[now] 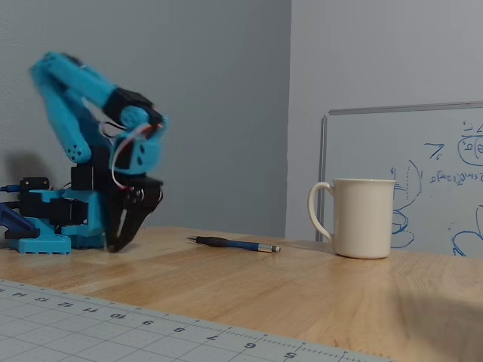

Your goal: Touch the pen.

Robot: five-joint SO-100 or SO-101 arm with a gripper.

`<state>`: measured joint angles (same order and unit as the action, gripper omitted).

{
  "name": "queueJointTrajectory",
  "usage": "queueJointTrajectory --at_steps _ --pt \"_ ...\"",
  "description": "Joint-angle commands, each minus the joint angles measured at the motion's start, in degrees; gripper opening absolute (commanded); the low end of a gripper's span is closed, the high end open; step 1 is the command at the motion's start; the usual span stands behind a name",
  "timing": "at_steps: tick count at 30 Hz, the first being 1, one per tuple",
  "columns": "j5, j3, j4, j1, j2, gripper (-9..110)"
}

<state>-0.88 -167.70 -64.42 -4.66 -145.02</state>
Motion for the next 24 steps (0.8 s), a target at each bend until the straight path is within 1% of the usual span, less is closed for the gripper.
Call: queueJointTrajectory --at_steps 1,16,24 --pt "0.35 -12.13 -0.7 -0.18 -46.32 1" --pt "0.35 -12.13 -0.7 -0.18 -46.32 1" --pt "0.44 -12.13 -2.64 0.0 -46.76 1"
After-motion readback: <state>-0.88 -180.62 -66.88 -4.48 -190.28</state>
